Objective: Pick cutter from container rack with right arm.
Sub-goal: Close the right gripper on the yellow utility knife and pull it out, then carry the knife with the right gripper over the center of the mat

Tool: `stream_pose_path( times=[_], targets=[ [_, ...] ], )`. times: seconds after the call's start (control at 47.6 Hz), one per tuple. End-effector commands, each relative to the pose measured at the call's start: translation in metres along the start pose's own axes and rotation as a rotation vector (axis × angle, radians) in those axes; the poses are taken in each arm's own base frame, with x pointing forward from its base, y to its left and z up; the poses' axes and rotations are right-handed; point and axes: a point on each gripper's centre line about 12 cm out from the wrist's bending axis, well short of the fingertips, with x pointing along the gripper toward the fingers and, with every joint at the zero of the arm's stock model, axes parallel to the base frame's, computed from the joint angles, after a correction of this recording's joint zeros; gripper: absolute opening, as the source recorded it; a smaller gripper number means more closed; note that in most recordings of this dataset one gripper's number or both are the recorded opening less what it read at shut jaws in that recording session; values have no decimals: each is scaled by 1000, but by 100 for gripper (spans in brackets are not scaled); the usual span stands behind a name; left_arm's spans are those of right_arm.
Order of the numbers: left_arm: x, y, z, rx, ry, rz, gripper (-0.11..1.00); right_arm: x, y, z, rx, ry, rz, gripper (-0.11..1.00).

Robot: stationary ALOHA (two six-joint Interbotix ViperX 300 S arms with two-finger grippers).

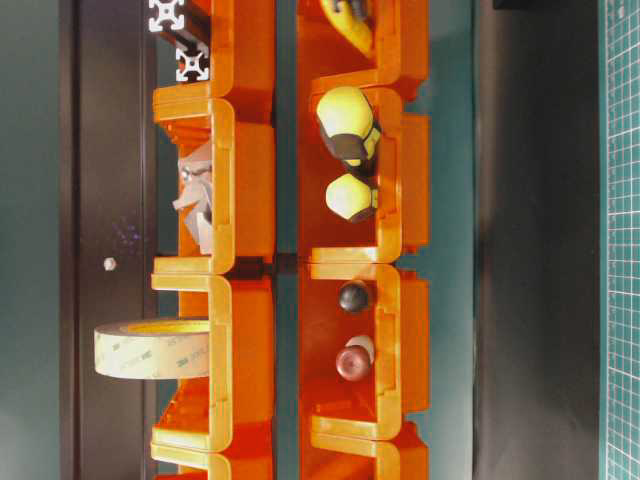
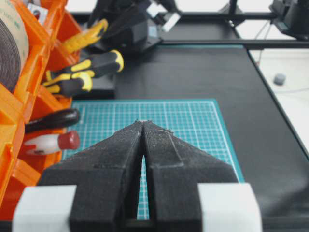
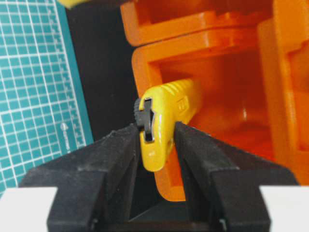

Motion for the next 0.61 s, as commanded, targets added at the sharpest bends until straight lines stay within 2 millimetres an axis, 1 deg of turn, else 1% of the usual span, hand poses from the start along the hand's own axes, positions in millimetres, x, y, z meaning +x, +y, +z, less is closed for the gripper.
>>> stream_pose_path(
  times=[0.0,0.231,0.378,0.525,0.546,0.588],
  targets=[
    [1,0,5,-1,-14,-2,0,-19,-8,14,34,-36,-7,24],
    [1,0,3,-1,-11,-2,0,-53,-18,31,37,-81,-8,23],
    [1,0,1,-1,-8,-2,0,-78,-30,47,34,-125,10,23],
    [0,0,2,-1,-12,-2,0,-105,-43,68,51,-194,54,23],
    [0,0,2,-1,-12,-2,0,-111,-45,72,57,-212,65,23],
    [0,0,2,-3,-11,-2,0,-119,-46,77,61,-237,81,23]
  ],
)
